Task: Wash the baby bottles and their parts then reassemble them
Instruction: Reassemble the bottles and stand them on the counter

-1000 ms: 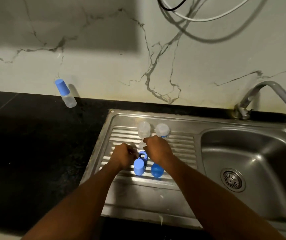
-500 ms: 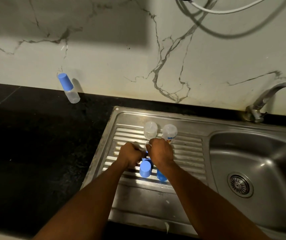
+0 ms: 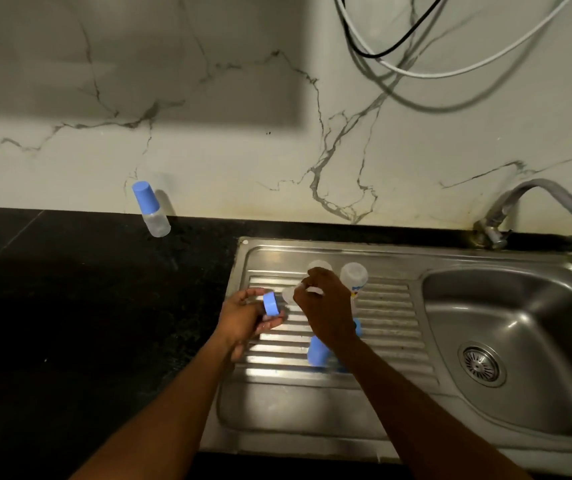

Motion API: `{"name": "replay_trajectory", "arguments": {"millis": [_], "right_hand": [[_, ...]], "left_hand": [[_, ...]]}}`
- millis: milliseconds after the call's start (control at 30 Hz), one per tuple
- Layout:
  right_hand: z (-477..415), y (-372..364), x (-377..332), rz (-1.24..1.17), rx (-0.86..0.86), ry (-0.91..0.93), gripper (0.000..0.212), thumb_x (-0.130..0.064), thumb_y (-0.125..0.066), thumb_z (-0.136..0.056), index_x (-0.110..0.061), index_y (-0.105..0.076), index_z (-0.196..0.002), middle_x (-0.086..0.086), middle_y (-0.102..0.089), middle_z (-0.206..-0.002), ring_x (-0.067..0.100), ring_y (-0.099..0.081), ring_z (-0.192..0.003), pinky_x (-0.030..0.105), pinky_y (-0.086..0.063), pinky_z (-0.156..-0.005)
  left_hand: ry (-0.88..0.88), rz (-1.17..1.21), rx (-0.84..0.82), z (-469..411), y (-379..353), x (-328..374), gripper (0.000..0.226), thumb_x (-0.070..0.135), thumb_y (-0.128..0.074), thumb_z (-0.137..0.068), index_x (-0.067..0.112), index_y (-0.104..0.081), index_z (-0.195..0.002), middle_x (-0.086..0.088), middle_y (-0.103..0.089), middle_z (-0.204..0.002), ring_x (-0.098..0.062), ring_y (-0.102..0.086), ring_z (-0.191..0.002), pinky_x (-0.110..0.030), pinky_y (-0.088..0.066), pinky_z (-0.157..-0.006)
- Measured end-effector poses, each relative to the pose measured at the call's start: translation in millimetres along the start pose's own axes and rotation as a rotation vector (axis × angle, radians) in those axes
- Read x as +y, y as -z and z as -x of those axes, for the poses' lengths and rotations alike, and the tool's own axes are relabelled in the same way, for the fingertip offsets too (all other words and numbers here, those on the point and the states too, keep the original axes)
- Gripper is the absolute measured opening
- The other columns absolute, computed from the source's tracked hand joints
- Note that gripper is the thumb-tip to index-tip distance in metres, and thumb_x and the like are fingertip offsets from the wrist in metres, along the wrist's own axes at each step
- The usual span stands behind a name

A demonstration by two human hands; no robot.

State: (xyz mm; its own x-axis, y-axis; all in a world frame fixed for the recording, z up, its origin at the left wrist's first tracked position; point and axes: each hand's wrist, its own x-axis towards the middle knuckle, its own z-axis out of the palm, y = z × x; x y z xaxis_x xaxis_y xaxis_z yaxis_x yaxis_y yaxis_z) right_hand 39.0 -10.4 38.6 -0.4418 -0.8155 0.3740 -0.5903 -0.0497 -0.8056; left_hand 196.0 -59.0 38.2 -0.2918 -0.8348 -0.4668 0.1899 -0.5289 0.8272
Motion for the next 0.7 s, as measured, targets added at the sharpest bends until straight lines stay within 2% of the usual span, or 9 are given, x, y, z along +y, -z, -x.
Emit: {"name": "replay_trajectory", "arguments": {"millis": [67,133,200,233,333,467,567,633,700], "right_hand": [[-2,-3,-19,-0.112,-0.058,-0.194,0.013,-0.014,-0.069,-0.085,-0.009,-0.063,-0.075,0.003,-0.063,-0.069,0.012,-0.058,-0.067,0.012,-0.046,-0.068],[-4,-5,-34,-0.199,-0.14,-0.408,0.014,-0.012,-0.071,-0.085,-0.012,-0.062,-0.075,0.012,-0.067,-0.075,0.025,-0.068,-0.075,0.033,-0.059,-0.076],[-4,-6,-46,-0.259,-0.243,-0.473,0.011,-0.012,-0.071,-0.086,-0.012,-0.063,-0.078,0.018,-0.07,-0.083,0.033,-0.072,-0.082,0.051,-0.06,-0.082],[-4,-5,-52,-0.25,-0.309,-0.46,0.009,-0.013,-0.071,-0.087,-0.012,-0.065,-0.081,0.017,-0.071,-0.084,0.031,-0.072,-0.081,0.052,-0.06,-0.083],[-3,-1,-63,-0.084,-0.465,-0.322,0.009,-0.02,-0.073,-0.088,-0.012,-0.071,-0.09,0.008,-0.072,-0.083,0.021,-0.071,-0.076,0.038,-0.06,-0.08],[-2,2,-71,0.212,-0.506,-0.222,0.024,-0.025,-0.078,-0.085,-0.004,-0.075,-0.096,0.012,-0.072,-0.085,0.011,-0.06,-0.069,0.012,-0.043,-0.061],[3,4,-68,0.268,-0.409,-0.242,0.024,-0.024,-0.08,-0.081,-0.001,-0.076,-0.087,0.009,-0.067,-0.073,0.007,-0.052,-0.058,0.008,-0.036,-0.051],[9,6,-66,0.254,-0.245,-0.277,0.021,-0.022,-0.082,-0.078,-0.003,-0.074,-0.082,0.004,-0.064,-0.071,0.01,-0.056,-0.062,0.012,-0.042,-0.058],[15,7,-67,0.128,-0.092,-0.354,0.017,-0.017,-0.084,-0.075,-0.008,-0.071,-0.082,0.001,-0.066,-0.075,0.012,-0.062,-0.069,0.021,-0.05,-0.068]], "left_hand": [[0.031,0.123,-0.037,8,11,14,0.022,-0.008,-0.053,-0.096,-0.002,-0.066,-0.114,-0.026,-0.073,-0.097,-0.029,-0.074,-0.076,-0.03,-0.062,-0.061],[0.096,0.26,-0.082,12,20,26,0.027,-0.008,-0.045,-0.099,-0.006,-0.063,-0.119,-0.029,-0.068,-0.111,-0.033,-0.072,-0.088,-0.034,-0.064,-0.066],[0.161,0.382,-0.132,17,27,35,0.031,-0.004,-0.039,-0.099,-0.012,-0.058,-0.122,-0.033,-0.064,-0.116,-0.036,-0.069,-0.094,-0.037,-0.064,-0.069],[0.174,0.418,-0.159,19,30,38,0.032,-0.001,-0.039,-0.099,-0.014,-0.057,-0.121,-0.032,-0.066,-0.112,-0.035,-0.07,-0.09,-0.037,-0.064,-0.068],[0.139,0.315,-0.243,23,33,39,0.027,0.007,-0.046,-0.102,-0.011,-0.062,-0.113,-0.025,-0.073,-0.1,-0.027,-0.075,-0.08,-0.031,-0.062,-0.066],[0.073,0.143,-0.325,26,30,29,0.027,0.006,-0.052,-0.101,-0.008,-0.062,-0.122,-0.029,-0.068,-0.117,-0.029,-0.072,-0.096,-0.032,-0.061,-0.074],[0.027,0.116,-0.328,28,26,21,0.03,0.005,-0.056,-0.099,-0.008,-0.06,-0.126,-0.03,-0.067,-0.12,-0.03,-0.071,-0.098,-0.036,-0.061,-0.084],[0.01,0.128,-0.337,32,21,17,0.031,0.002,-0.058,-0.097,-0.008,-0.059,-0.126,-0.029,-0.067,-0.12,-0.033,-0.07,-0.103,-0.039,-0.06,-0.09],[-0.012,0.149,-0.306,35,16,13,0.035,0.0,-0.064,-0.091,-0.009,-0.06,-0.124,-0.028,-0.068,-0.117,-0.033,-0.071,-0.102,-0.038,-0.06,-0.089]]}}
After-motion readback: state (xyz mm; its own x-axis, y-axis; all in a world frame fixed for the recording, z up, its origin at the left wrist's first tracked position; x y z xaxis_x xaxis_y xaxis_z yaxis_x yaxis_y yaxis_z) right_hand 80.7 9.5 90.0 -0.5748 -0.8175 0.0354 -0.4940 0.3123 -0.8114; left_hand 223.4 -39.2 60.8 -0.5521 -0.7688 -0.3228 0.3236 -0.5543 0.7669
